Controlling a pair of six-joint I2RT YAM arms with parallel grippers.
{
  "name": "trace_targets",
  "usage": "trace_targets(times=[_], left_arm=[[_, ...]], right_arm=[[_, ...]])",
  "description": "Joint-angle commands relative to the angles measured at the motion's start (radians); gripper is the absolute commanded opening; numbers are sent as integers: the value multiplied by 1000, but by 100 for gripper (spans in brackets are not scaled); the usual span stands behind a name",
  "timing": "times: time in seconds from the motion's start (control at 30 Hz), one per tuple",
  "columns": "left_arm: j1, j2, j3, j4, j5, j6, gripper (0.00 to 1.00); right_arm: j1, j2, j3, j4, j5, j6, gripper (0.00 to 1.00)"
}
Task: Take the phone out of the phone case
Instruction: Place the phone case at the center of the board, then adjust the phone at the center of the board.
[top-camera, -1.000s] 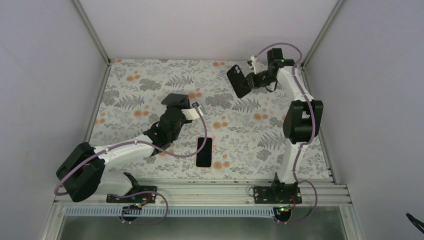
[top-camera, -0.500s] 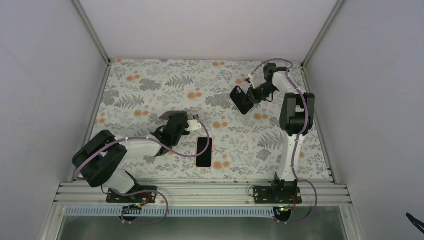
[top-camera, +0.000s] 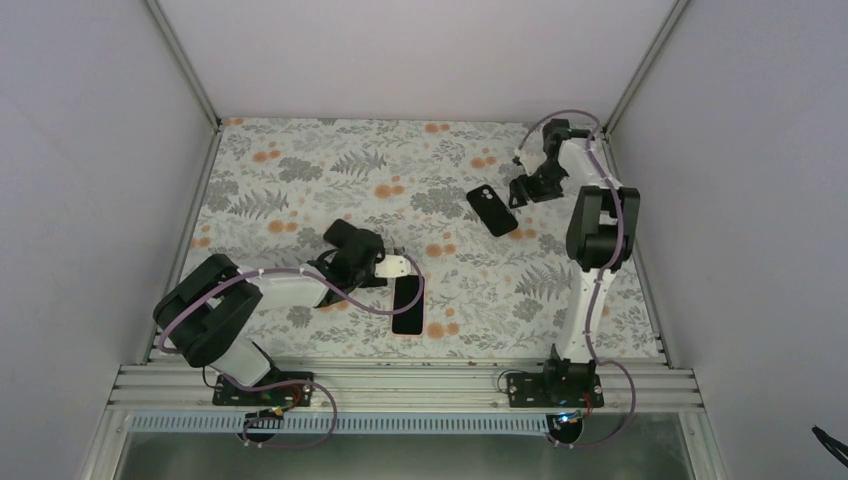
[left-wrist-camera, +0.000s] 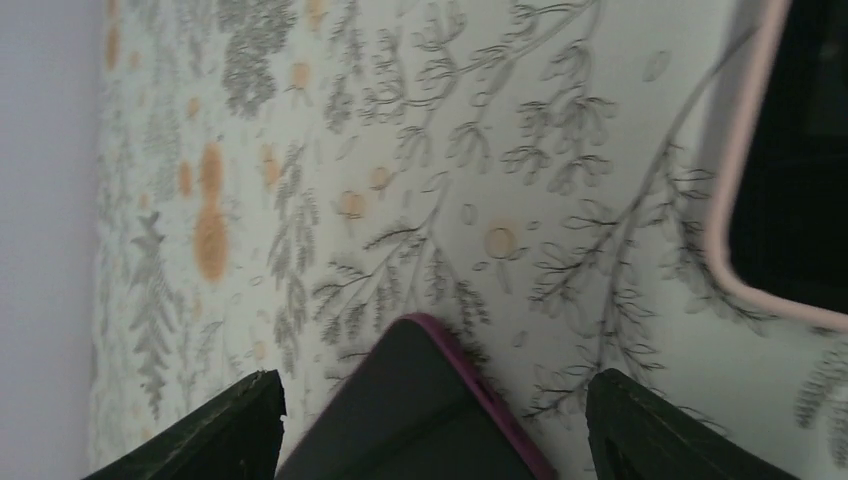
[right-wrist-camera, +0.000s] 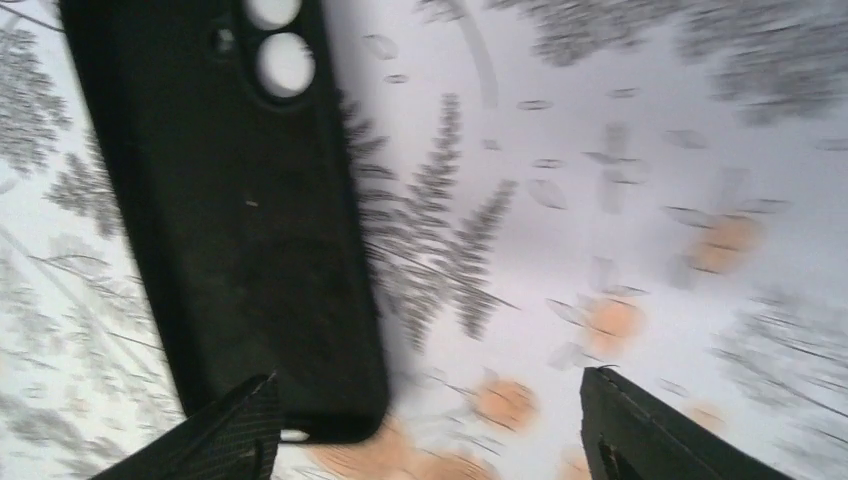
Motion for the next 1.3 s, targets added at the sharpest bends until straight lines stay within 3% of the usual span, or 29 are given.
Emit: trace_targets(times=[0.0,0.13,0.27,0.4,0.5,0.77,0.97,1.27], left_arm=[[4,-40,61,-171,118,-25,77],[23,-90,139,-363,190,-52,85],[81,-159,254,-532,272,-82,99],[235,-197,444,-710,431,-126,100],[351,-205,569,-784,510,-155,100],[555,-174,837,-953,565,-249,100],[721,-222,800,-946,666,-311,100],[837,-296,697,-920,771,-344,100]], right_arm=[[4,-183,-38,75,219,-71,77],[72,-361,-200,135,319,-139,81],[201,-516,-363,95,257,-232,82],[404,-680,-564,57,165,-324,82],[546,-749,-613,40,85,-334,82],[800,-705,-487,-50,-184,-333,83],[999,-592,-484,32,-158,-304,82],[1127,-384,-448,127,-143,-294,81]])
